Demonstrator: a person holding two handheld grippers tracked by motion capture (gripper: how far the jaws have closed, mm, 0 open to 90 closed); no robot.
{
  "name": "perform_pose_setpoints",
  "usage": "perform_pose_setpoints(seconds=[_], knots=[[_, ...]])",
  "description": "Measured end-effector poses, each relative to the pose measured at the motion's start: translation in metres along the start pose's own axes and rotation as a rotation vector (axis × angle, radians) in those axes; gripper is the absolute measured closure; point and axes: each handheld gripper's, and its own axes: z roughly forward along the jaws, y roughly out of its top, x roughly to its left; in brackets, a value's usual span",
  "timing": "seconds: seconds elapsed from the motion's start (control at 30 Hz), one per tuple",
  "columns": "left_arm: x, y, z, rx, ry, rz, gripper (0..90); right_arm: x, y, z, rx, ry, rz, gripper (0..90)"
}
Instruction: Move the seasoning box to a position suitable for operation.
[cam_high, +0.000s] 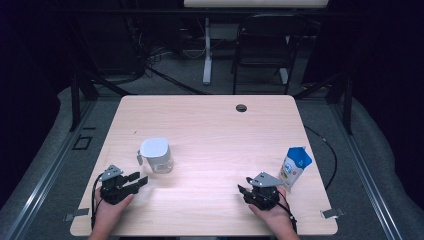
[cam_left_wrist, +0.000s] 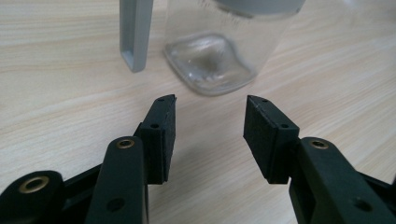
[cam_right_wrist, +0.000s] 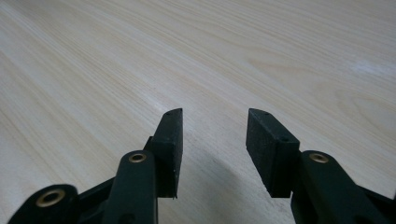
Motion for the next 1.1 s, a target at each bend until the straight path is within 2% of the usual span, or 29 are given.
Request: perform_pose_setpoints(seconds=[0.07, 0.1, 0.17, 0.23, 0.33, 0.43, 0.47, 0.5, 0.53, 0.6, 0.67, 0.73, 0.83, 0.93, 1.0, 1.1], knots=[[0.001, -0.001, 0.0, 0.014, 0.008, 0.009, 54.6, 0.0, -0.002, 0.0, 0.003, -0.01, -0.004, 56.4], [0.002, -0.001, -0.001, 0.005, 0.013, 0.006, 54.6, 0.0, -0.003, -0.001, 0.007, -0.013, -0.012, 56.4], [0.003, -0.001, -0.003, 0.004, 0.01, -0.007, 54.7, 0.0, -0.005, -0.001, 0.011, -0.007, -0.017, 56.0], [0.004, -0.002, -0.004, -0.004, 0.04, -0.025, 54.7, 0.001, -0.007, -0.004, 0.003, 0.0, -0.016, 56.0], [0.007, 0.0, -0.004, -0.001, 0.04, -0.034, 54.6, 0.002, -0.01, -0.005, -0.011, 0.007, -0.009, 54.4], [0.007, 0.004, -0.005, -0.013, 0.061, -0.027, 55.6, 0.002, -0.012, -0.006, -0.008, 0.03, -0.013, 53.8], [0.007, 0.004, -0.008, -0.01, 0.06, -0.022, 55.6, 0.002, -0.013, -0.007, -0.006, 0.03, -0.012, 53.6], [0.006, 0.004, -0.008, -0.028, 0.063, -0.024, 55.6, 0.001, -0.014, -0.007, -0.009, 0.027, -0.007, 53.5], [0.007, 0.004, -0.01, -0.017, 0.065, -0.019, 55.6, 0.001, -0.014, -0.008, -0.008, 0.024, -0.002, 52.7], [0.009, 0.003, -0.011, -0.022, 0.072, -0.032, 55.5, -0.001, -0.013, -0.009, -0.023, 0.012, 0.023, 51.5], [0.012, 0.004, -0.014, -0.032, 0.081, -0.041, 55.5, -0.002, -0.012, -0.01, -0.023, 0.019, 0.044, 51.1], [0.015, 0.006, -0.016, -0.034, 0.085, -0.047, 54.7, -0.002, -0.011, -0.011, -0.024, 0.021, 0.044, 50.9], [0.023, 0.012, -0.021, -0.055, 0.112, -0.076, 53.9, -0.001, -0.011, -0.012, -0.034, 0.027, 0.033, 51.2], [0.027, 0.017, -0.023, -0.075, 0.111, -0.093, 53.9, -0.001, -0.01, -0.014, -0.034, 0.023, 0.03, 51.1], [0.026, 0.019, -0.022, -0.08, 0.106, -0.087, 53.9, -0.001, -0.01, -0.014, -0.038, 0.019, 0.035, 51.0], [0.022, 0.026, -0.017, -0.061, 0.111, -0.047, 54.2, -0.002, -0.01, -0.015, -0.042, 0.019, 0.042, 51.0]])
